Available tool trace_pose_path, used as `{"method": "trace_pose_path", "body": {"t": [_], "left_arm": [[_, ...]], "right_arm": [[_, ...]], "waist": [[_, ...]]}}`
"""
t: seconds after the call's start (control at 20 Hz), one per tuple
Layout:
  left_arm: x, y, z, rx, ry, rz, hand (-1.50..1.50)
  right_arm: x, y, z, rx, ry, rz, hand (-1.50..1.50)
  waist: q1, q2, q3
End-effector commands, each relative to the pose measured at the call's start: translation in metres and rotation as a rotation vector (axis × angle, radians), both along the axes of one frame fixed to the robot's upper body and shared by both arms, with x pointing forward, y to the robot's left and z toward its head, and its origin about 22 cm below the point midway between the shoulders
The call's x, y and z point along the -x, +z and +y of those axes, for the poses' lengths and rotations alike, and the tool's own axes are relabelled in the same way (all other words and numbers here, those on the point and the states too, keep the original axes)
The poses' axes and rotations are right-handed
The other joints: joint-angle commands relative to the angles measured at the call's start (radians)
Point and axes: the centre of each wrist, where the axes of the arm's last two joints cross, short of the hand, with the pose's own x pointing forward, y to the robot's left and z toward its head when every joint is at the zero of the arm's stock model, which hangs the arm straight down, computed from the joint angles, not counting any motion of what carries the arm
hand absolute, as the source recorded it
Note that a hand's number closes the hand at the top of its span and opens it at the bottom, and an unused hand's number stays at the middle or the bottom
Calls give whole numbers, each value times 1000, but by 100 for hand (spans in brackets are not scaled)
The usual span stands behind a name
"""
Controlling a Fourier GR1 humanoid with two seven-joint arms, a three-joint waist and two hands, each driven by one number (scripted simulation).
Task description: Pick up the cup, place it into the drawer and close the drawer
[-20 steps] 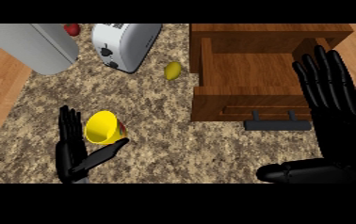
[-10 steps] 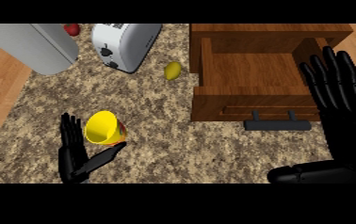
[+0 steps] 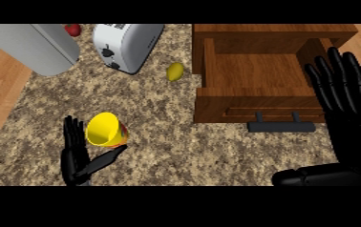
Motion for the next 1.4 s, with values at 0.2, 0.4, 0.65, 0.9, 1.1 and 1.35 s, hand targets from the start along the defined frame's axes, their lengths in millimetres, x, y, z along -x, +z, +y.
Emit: {"method": "trace_pose_path", "body": {"t": [0.2, 0.4, 0.65, 0.9, 1.1, 1.35], "left_arm": [[-25, -1, -1, 39, -42, -44, -150], [-21, -8, -10, 75, -19, -43, -150], [-24, -15, 13, 109, -44, -45, -150], [-28, -24, -15, 194, -140, -96, -150], [-38, -27, -17, 233, -152, -141, -150], [-26, -37, -30, 240, -191, -223, 150]], "right_arm": [[1, 5, -2, -5, 2, 2, -150], [-9, 12, 0, 5, 12, -11, -150], [10, -7, 3, -24, 2, -6, -150], [7, 4, 4, -4, 8, 3, -150], [-5, -20, 7, -10, 21, 14, -150], [11, -8, -11, -18, 2, 13, -150]], "waist": [[-1, 0, 0], [0, 0, 0], [-2, 0, 0], [-4, 0, 0], [-5, 1, 0], [-7, 1, 0]]}}
